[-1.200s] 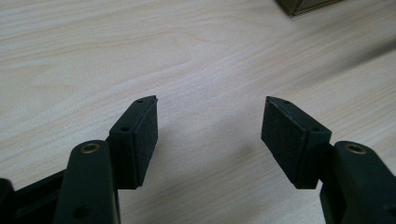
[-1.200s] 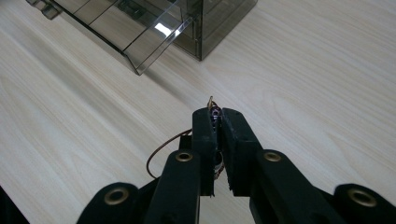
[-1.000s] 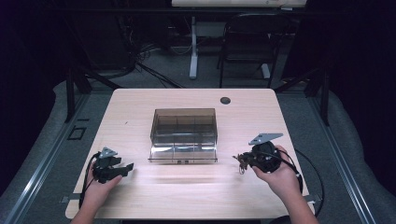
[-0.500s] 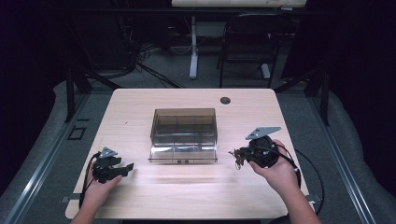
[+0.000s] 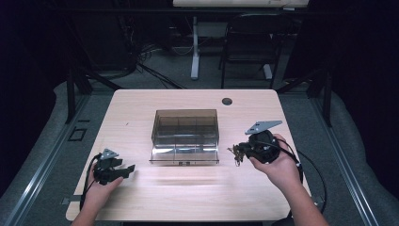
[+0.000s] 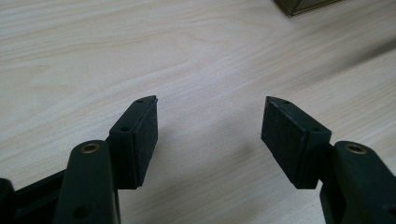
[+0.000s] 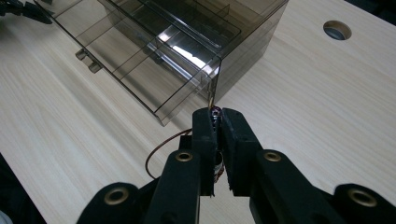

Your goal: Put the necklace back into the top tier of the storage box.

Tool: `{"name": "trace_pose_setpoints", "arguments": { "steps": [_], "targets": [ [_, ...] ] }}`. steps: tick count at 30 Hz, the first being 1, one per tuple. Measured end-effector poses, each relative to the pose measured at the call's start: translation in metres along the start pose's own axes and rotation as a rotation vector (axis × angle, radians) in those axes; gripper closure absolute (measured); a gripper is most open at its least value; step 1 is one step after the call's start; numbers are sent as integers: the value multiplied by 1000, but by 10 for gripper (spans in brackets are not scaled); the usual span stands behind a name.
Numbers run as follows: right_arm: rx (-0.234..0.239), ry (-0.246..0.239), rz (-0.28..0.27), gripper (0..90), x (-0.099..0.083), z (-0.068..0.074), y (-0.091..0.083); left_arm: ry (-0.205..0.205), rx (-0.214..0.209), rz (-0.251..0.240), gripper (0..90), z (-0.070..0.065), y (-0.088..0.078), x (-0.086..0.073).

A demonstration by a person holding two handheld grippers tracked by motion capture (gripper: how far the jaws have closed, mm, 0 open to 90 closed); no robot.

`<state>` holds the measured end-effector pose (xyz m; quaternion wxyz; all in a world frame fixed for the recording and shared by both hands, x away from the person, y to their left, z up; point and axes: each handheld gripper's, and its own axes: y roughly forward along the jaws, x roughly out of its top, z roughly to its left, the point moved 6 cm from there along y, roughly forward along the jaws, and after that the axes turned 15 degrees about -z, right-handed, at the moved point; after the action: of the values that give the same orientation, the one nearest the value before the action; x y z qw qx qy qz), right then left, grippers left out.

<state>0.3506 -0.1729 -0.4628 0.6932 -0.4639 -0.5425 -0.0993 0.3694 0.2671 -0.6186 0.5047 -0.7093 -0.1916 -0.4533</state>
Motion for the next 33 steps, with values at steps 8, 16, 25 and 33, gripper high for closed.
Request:
{"name": "trace_pose_setpoints", "arguments": {
  "steps": [8, 16, 25, 33],
  "targets": [
    [17, -27, -6, 843, 14, 5, 2, -2, 1, 1, 366, 0, 0, 0],
    [35, -50, -17, 844, 29, 14, 6, 0, 0, 0, 366, 0, 0, 0],
    [72, -79, -26, 844, 42, 28, 15, -1, -1, 2, 366, 0, 0, 0],
    [101, -96, -33, 843, 51, 40, 26, -2, 0, 0, 366, 0, 0, 0]
  ]
}}
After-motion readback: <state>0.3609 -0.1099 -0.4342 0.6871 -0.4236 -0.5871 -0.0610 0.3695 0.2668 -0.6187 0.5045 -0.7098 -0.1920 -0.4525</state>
